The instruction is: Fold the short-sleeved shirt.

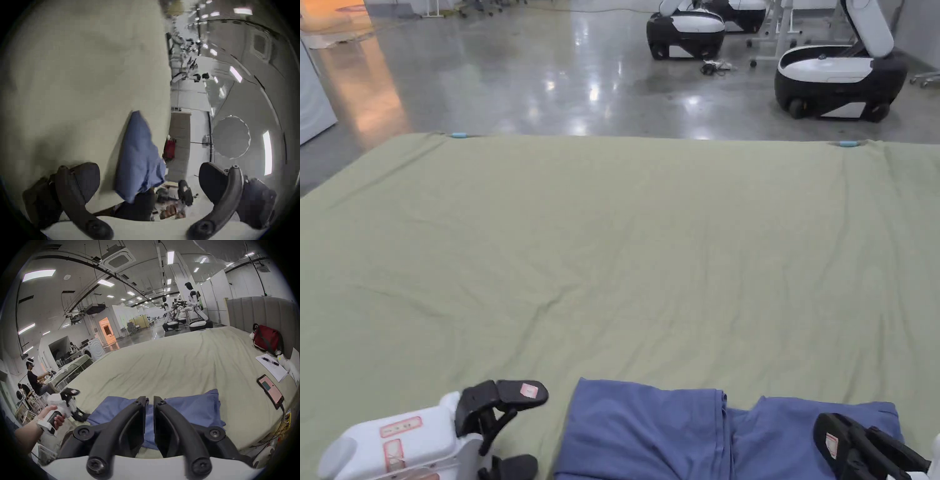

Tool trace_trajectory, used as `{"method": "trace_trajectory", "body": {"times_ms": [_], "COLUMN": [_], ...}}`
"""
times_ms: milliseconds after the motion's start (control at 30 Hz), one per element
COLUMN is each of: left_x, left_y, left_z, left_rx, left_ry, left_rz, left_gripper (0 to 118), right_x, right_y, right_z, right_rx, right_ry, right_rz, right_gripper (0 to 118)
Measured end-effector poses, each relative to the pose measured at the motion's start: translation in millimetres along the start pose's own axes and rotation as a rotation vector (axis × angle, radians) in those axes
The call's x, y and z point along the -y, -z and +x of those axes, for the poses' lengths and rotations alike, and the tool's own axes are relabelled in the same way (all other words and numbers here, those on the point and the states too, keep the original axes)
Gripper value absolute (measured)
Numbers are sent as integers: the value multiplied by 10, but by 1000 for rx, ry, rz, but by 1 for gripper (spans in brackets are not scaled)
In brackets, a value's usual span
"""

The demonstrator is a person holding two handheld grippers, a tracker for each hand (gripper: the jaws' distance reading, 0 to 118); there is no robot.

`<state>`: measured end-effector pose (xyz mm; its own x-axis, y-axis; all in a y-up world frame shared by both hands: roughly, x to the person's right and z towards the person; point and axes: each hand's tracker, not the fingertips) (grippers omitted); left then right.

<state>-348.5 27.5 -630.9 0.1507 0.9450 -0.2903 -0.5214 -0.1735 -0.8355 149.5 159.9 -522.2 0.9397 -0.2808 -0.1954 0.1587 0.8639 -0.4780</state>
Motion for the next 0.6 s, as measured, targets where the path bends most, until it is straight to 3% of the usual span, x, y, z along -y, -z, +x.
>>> {"method": "trace_trajectory", "body": {"times_ms": [33, 100, 233, 267, 333, 400, 433, 500, 567, 600], "left_x": [-23, -26, -14, -9, 2, 36, 43, 64, 90, 50], "left_y": [86, 278, 788, 868, 967, 1034, 1013, 944, 791, 682], "left_z": [-66, -65, -27, -24, -12, -42, -64, 66, 215, 233], "left_rx": [-17, 106, 129, 119, 110, -36, -170, -48, -199, -194], "left_ry": [-25, 11, -8, -3, -12, -3, 18, 63, 158, 163], "left_rz": [-32, -70, -230, -231, -214, -166, -152, -136, -66, -36], "left_gripper": [118, 118, 115, 106, 41, 13, 13, 13, 13, 13], "right_x": [-17, -42, -98, -108, -137, -153, -160, -175, -176, -176], "right_y": [12, 32, 81, 91, 89, 73, 63, 48, 35, 31], "right_z": [-41, -85, -132, -144, -172, -185, -198, -218, -207, -207], "right_rx": [3, 12, 30, 37, 49, 51, 53, 64, 66, 66], "right_ry": [-9, -20, -21, -23, -20, -15, -16, -33, -40, -41], "right_rz": [-3, -2, 2, 4, 10, 14, 16, 20, 21, 23], "right_gripper": [15, 15, 15, 15, 15, 15, 15, 15, 15, 15]}}
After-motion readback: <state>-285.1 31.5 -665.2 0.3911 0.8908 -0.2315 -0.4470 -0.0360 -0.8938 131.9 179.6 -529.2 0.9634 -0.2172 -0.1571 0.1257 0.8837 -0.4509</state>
